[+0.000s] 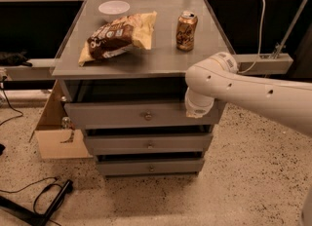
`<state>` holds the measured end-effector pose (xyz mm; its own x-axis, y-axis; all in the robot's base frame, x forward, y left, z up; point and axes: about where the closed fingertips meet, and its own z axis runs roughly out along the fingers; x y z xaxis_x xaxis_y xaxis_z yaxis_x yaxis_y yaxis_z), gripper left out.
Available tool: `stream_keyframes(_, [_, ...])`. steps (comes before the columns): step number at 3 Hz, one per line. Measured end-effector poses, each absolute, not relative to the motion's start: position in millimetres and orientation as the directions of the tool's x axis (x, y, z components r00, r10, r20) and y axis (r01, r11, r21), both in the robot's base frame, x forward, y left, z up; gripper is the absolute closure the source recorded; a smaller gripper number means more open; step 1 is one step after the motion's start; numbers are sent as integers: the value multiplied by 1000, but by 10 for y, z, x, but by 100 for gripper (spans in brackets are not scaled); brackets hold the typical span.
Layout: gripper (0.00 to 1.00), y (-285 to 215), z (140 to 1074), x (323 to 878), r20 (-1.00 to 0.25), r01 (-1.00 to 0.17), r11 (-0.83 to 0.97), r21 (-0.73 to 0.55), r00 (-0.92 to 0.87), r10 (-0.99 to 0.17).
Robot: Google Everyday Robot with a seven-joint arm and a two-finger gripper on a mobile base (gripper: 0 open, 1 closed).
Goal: Open top drawer
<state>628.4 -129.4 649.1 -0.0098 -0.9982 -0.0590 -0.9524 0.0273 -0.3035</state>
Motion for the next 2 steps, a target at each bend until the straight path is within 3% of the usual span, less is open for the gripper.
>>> stream_keyframes(2, [100,-1286,6545,6322,-59,-952,27,-303,-10,-998])
